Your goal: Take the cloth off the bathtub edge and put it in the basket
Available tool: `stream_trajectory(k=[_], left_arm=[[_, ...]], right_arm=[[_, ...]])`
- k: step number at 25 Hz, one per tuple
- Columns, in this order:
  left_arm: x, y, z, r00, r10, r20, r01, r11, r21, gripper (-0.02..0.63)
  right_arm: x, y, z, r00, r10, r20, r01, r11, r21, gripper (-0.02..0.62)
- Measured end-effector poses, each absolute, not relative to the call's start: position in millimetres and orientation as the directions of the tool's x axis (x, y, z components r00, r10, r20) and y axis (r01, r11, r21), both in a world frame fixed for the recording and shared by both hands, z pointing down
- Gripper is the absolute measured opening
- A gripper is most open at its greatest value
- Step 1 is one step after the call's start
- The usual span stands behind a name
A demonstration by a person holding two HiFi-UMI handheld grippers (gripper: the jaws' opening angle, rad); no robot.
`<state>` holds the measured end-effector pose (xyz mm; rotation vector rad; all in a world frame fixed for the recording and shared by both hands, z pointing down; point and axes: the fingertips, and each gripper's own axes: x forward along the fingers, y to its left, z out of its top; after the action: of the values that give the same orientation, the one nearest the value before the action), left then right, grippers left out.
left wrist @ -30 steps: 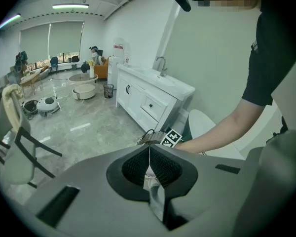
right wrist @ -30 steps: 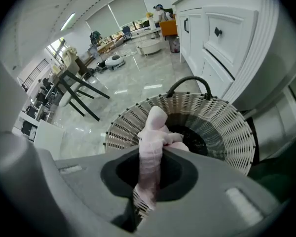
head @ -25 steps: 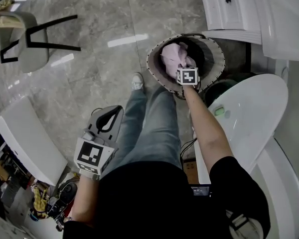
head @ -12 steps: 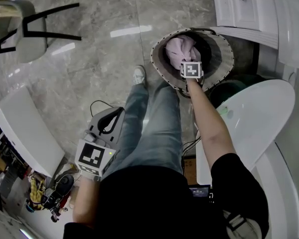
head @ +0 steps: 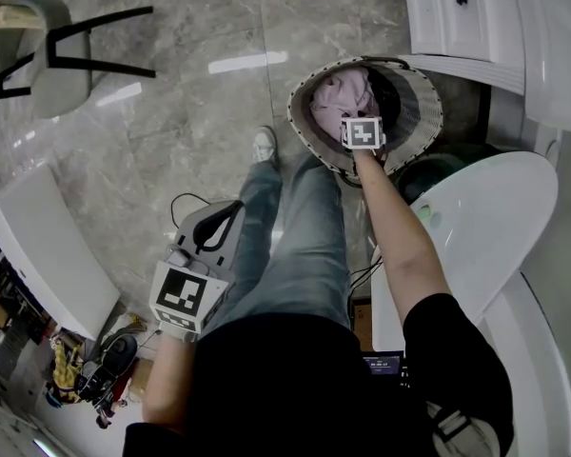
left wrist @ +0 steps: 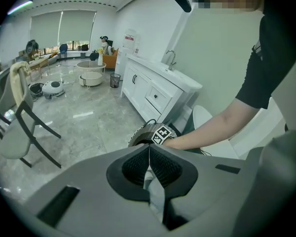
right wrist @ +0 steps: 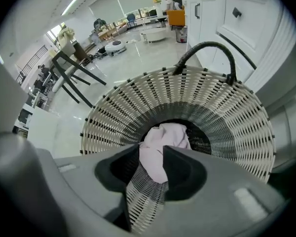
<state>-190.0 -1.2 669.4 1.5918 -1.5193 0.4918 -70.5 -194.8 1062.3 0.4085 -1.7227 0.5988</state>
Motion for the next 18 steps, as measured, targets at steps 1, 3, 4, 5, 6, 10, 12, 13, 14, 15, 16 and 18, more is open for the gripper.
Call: stream_trajectory(k=[1, 3, 4, 5, 6, 10, 12, 13, 14, 15, 16, 18], left_arm=[[-190, -2, 668, 0.182, -0.611, 0.771, -0.946, 0.106, 0.308, 0.014], [-189, -3, 664, 0.184, -0.619, 0.764, -0.947, 0.097, 0.308, 0.014], [-190, -3, 662, 0.185, -0.624, 0.760, -0.947, 0.094, 0.308, 0.014], [-191, -4, 660, 0.185, -0.629, 0.755, -0.946, 0.094, 0.310, 0.014], [-193, -4, 656, 0.182, -0.634, 0.751, -0.945, 0.097, 0.311, 0.014], [-197, -5, 641, 0.184, -0.657, 0.731, -0.942, 0.096, 0.323, 0.014], [-201, -5, 633, 0.183, -0.671, 0.719, -0.942, 0.091, 0.324, 0.014], [-204, -6, 629, 0.179, -0.677, 0.713, -0.941, 0.094, 0.326, 0.014], [-206, -6, 625, 0.177, -0.683, 0.708, -0.940, 0.095, 0.327, 0.014], [-207, -6, 621, 0.180, -0.689, 0.702, -0.940, 0.091, 0.330, 0.014], [-207, -6, 618, 0.186, -0.695, 0.695, -0.939, 0.082, 0.334, 0.014], [-207, -8, 610, 0.195, -0.708, 0.679, -0.941, 0.059, 0.332, 0.014]], right_arm=[[-72, -194, 1059, -0.235, 0.048, 0.971, -0.562, 0.808, -0.176, 0.149], [-76, -194, 1052, -0.243, 0.048, 0.969, -0.554, 0.813, -0.180, 0.149], [-78, -193, 1047, -0.249, 0.047, 0.967, -0.549, 0.816, -0.180, 0.149], [-81, -192, 1041, -0.256, 0.044, 0.966, -0.542, 0.821, -0.181, 0.149], [-84, -192, 1034, -0.263, 0.040, 0.964, -0.536, 0.825, -0.180, 0.149], [-93, -188, 1002, -0.288, 0.031, 0.957, -0.516, 0.837, -0.182, 0.147], [-98, -187, 983, -0.309, 0.018, 0.951, -0.512, 0.840, -0.182, 0.141], [-99, -186, 974, -0.313, 0.013, 0.950, -0.509, 0.842, -0.179, 0.131], [-100, -184, 964, -0.313, 0.010, 0.950, -0.506, 0.845, -0.175, 0.119], [-101, -183, 955, -0.315, 0.005, 0.949, -0.500, 0.849, -0.170, 0.108], [-101, -183, 945, -0.319, -0.003, 0.948, -0.495, 0.854, -0.163, 0.098], [-104, -183, 924, -0.332, -0.024, 0.943, -0.485, 0.861, -0.149, 0.061]])
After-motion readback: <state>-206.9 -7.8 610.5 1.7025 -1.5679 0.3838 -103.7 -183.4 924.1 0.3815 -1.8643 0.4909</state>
